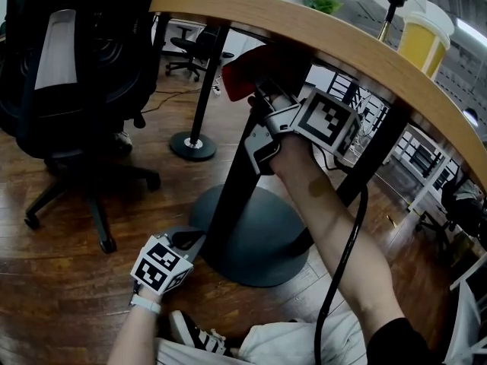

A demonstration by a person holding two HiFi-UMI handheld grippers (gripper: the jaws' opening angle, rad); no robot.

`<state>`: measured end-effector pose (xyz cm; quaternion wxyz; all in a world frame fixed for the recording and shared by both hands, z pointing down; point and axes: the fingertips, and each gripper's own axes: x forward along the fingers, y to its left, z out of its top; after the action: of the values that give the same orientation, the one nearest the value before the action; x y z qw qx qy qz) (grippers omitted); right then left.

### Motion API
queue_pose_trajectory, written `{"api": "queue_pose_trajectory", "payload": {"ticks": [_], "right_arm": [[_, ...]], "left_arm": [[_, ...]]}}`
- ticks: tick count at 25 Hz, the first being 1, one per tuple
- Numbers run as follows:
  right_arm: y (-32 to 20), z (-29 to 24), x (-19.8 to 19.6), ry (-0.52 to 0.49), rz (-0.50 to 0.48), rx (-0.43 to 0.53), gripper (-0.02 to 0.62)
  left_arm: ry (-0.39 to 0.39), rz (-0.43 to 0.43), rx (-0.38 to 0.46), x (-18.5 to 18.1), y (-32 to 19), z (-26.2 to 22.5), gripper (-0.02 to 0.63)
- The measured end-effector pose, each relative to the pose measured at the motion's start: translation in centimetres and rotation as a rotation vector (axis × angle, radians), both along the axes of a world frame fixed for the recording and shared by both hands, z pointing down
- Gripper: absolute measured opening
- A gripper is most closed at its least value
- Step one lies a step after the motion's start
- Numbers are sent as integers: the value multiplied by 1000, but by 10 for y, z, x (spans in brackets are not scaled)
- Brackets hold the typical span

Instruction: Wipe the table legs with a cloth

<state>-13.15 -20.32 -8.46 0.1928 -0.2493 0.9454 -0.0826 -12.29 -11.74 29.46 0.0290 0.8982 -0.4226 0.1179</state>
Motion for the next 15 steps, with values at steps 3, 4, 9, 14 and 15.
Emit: {"api": "queue_pose_trajectory", "payload": {"ticks": [3, 4, 9, 14, 15], "right_arm": [[-2, -1, -4, -73, -1, -23, 48], [-3, 1, -7, -91, -10, -32, 48], [-10, 41, -14, -71, -5, -75, 48], [-14, 105, -17, -31, 27, -148, 48], [-14, 118, -16, -24, 41, -156, 48]], "left_arm": [[5, 0, 8, 0, 1, -4, -8], [7, 0, 11, 0, 1, -5, -8], [14, -4, 18, -2, 0, -7, -8], [36, -25, 12, -12, -2, -7, -8], [42, -32, 12, -15, -3, -7, -8]]}}
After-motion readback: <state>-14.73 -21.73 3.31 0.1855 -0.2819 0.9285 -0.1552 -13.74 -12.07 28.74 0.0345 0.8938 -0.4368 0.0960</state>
